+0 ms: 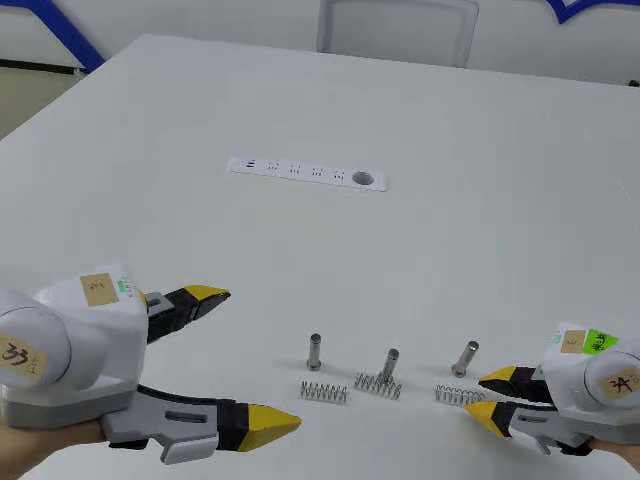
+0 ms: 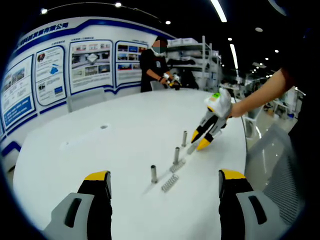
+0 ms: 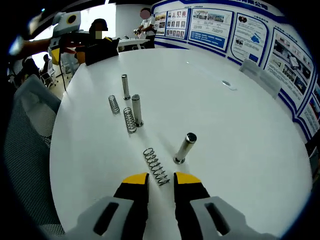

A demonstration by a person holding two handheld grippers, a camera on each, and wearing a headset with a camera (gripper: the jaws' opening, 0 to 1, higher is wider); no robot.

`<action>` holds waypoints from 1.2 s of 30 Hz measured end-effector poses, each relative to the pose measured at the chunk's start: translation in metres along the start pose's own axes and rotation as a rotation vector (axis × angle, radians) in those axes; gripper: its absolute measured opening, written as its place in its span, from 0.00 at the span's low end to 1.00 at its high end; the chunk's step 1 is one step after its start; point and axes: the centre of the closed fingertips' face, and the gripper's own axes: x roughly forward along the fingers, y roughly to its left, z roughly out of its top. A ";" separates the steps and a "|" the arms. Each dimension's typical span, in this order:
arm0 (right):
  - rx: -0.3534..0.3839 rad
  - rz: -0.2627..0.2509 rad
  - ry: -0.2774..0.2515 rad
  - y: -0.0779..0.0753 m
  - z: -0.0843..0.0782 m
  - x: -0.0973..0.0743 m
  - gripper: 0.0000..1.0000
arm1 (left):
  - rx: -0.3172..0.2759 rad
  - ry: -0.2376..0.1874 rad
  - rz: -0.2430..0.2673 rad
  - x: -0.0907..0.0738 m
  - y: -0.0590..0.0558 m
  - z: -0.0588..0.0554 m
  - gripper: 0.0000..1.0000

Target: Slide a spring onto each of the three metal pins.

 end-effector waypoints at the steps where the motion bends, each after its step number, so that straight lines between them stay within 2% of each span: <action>1: 0.001 0.004 -0.001 -0.001 0.000 0.000 0.20 | 0.000 0.002 0.001 0.000 0.000 -0.001 0.90; 4: 0.015 0.045 -0.014 0.004 0.000 0.002 0.20 | -0.005 0.009 0.005 -0.001 0.002 -0.004 0.90; 6: -0.005 0.067 -0.003 0.007 -0.003 0.003 0.20 | -0.011 0.014 0.009 -0.001 0.003 -0.006 0.90; 8: 0.014 0.062 -0.027 0.003 0.000 0.003 0.20 | -0.012 0.020 0.010 -0.001 0.003 -0.007 0.90; 12: 0.029 0.110 -0.049 0.007 0.000 0.003 0.17 | -0.008 0.027 0.003 0.000 0.001 -0.006 0.90; 17: 0.036 0.111 -0.056 0.007 0.001 0.003 0.11 | -0.008 0.025 0.003 0.003 0.001 -0.004 0.90; 27: 0.042 0.108 -0.044 0.009 -0.001 0.001 0.11 | 0.002 0.026 0.002 0.001 0.000 -0.002 0.90; 32: 0.043 0.103 -0.061 0.013 0.004 -0.012 0.11 | 0.006 0.023 0.002 -0.002 0.000 -0.001 0.90; 36: 0.062 0.086 -0.108 0.012 0.017 -0.029 0.11 | 0.013 0.014 -0.008 0.000 -0.003 0.003 0.90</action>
